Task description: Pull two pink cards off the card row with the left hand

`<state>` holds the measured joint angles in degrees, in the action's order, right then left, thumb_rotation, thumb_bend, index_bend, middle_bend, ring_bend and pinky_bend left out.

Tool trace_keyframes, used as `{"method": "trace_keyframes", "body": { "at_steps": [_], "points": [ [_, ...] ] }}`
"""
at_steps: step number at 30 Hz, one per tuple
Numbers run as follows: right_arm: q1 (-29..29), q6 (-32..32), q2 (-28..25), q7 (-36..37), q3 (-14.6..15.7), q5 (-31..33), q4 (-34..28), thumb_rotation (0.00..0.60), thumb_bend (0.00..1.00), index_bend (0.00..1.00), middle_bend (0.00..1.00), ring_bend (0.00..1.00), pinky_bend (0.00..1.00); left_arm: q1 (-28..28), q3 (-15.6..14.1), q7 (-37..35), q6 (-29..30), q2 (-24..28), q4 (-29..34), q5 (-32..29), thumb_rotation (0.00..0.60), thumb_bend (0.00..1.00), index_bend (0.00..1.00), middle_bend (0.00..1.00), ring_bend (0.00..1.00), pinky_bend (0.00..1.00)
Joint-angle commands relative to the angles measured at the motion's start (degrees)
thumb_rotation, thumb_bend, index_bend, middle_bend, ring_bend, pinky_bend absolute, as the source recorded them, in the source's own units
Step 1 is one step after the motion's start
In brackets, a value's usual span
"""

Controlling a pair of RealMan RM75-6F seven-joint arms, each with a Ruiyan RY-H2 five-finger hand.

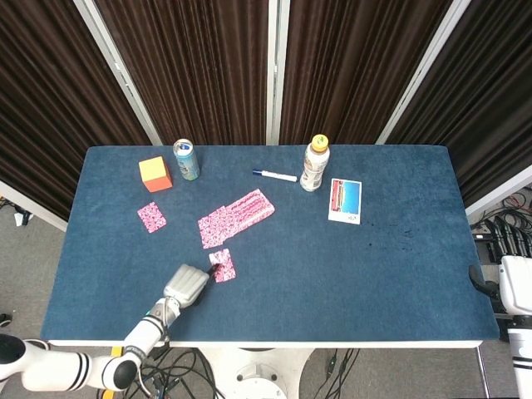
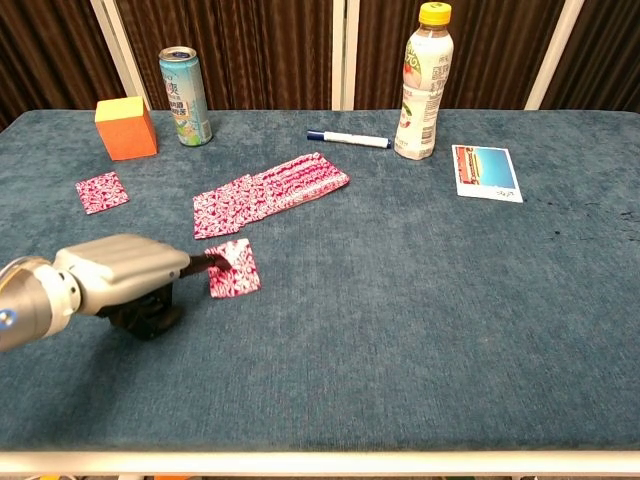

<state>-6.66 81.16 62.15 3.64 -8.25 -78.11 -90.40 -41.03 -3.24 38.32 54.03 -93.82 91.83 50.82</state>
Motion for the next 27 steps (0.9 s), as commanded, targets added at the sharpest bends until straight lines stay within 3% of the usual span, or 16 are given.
{"method": "trace_keyframes", "body": {
  "at_steps": [1, 9, 17, 21, 27],
  "points": [
    [0.07, 0.09, 0.05, 0.13, 0.00, -0.02, 0.09, 0.600, 0.30, 0.00, 0.00, 0.00, 0.00, 0.51, -1.28, 0.20, 0.74, 1.47, 3.34, 1.87, 0.600, 0.59, 0.13, 0.92, 0.93, 0.95],
    [0.26, 0.11, 0.11, 0.52, 0.11, 0.04, 0.44, 0.600, 0.30, 0.00, 0.00, 0.00, 0.00, 0.97, -1.87, 0.23, 2.53, 3.83, 8.59, 4.59, 0.600, 0.59, 0.13, 0.92, 0.93, 0.95],
    [0.05, 0.15, -0.02, 0.46, -0.12, -0.14, 0.23, 0.600, 0.30, 0.00, 0.00, 0.00, 0.00, 1.93, 0.11, -0.48, 6.86, 6.04, 9.71, 6.63, 0.600, 0.59, 0.13, 0.92, 0.93, 0.95],
    [-0.23, 0.13, -0.02, 0.09, -0.22, -0.45, -0.26, 0.600, 0.30, 0.00, 0.00, 0.00, 0.00, 4.29, 1.52, -2.42, 12.93, 8.71, 10.18, 10.13, 0.600, 0.59, 0.13, 0.92, 0.93, 0.96],
    [-0.35, 0.67, 0.61, -0.07, 0.04, -1.55, -0.34, 0.600, 0.30, 0.00, 0.00, 0.00, 0.00, 11.99, 4.29, -12.68, 28.28, 10.47, 3.58, 18.57, 0.600, 0.59, 0.18, 0.90, 0.92, 0.94]
  ]
}}
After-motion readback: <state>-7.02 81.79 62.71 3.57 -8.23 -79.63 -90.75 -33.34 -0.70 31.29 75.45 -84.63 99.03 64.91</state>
